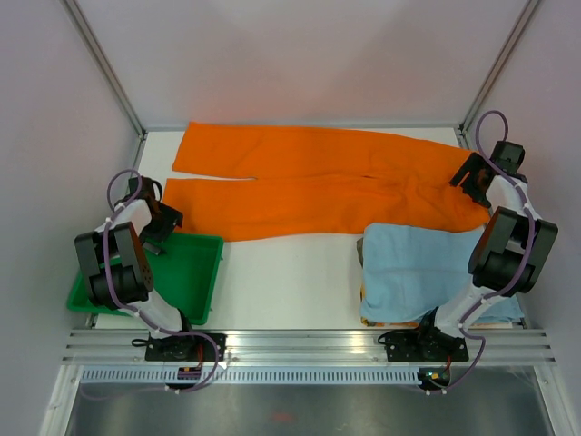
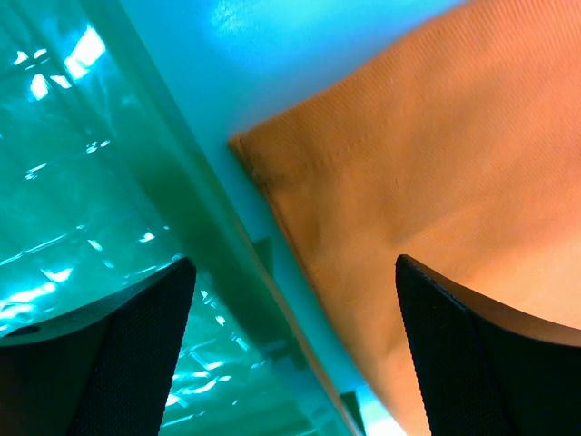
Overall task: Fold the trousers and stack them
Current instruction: Flatten the trousers out, then fold the trousers
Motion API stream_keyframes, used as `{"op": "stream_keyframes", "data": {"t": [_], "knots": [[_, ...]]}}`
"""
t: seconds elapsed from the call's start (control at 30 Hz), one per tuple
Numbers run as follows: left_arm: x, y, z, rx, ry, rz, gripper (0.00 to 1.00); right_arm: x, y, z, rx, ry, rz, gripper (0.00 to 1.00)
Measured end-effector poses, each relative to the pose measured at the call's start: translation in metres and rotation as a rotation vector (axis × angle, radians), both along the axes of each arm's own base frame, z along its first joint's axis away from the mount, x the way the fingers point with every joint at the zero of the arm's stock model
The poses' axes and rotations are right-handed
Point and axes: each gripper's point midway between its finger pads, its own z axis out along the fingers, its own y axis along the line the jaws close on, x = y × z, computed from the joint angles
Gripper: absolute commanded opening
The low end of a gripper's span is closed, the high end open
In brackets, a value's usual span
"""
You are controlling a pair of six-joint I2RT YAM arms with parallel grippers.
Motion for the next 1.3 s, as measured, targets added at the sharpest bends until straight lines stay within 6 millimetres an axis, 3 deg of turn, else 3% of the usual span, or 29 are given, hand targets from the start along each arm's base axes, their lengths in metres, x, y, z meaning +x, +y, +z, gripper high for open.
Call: {"op": "stream_keyframes", "data": {"t": [0.23, 0.33, 0.43, 0.47, 0.63, 0.67, 0.7, 0.9, 1.03, 1.3], "knots": [[0.025, 0.002, 0.000, -0.015, -0.100, 0.061, 0.90, -0.009, 0.003, 0.011, 0.008, -0.025, -0.048, 0.83], [0.038, 0.003, 0.002, -0.021, -0.164, 0.075, 0.81, -0.017, 0.005, 0.025, -0.002, -0.058, -0.075, 0.83], [0.049, 0.002, 0.002, -0.029, -0.208, 0.084, 0.67, -0.024, 0.005, 0.035, -0.014, -0.089, -0.101, 0.83], [0.051, 0.003, 0.002, -0.031, -0.214, 0.086, 0.56, -0.026, 0.006, 0.036, -0.016, -0.092, -0.107, 0.83], [0.060, 0.002, -0.001, -0.039, -0.222, 0.090, 0.25, -0.033, 0.006, 0.034, -0.013, -0.085, -0.130, 0.83], [0.060, 0.002, -0.001, -0.039, -0.219, 0.096, 0.09, -0.035, 0.006, 0.032, -0.012, -0.080, -0.134, 0.83], [0.060, 0.002, 0.000, -0.040, -0.216, 0.107, 0.02, -0.037, 0.007, 0.031, -0.012, -0.075, -0.137, 0.83], [0.049, -0.001, 0.000, -0.041, -0.163, 0.132, 0.02, -0.048, 0.008, 0.026, -0.020, -0.056, -0.150, 0.83], [0.032, -0.008, 0.005, -0.031, -0.125, 0.108, 0.03, -0.051, 0.008, 0.024, -0.022, -0.049, -0.155, 0.83], [-0.008, -0.001, 0.034, 0.040, -0.152, 0.223, 0.03, -0.051, 0.010, 0.021, -0.013, -0.048, -0.148, 0.83]]}}
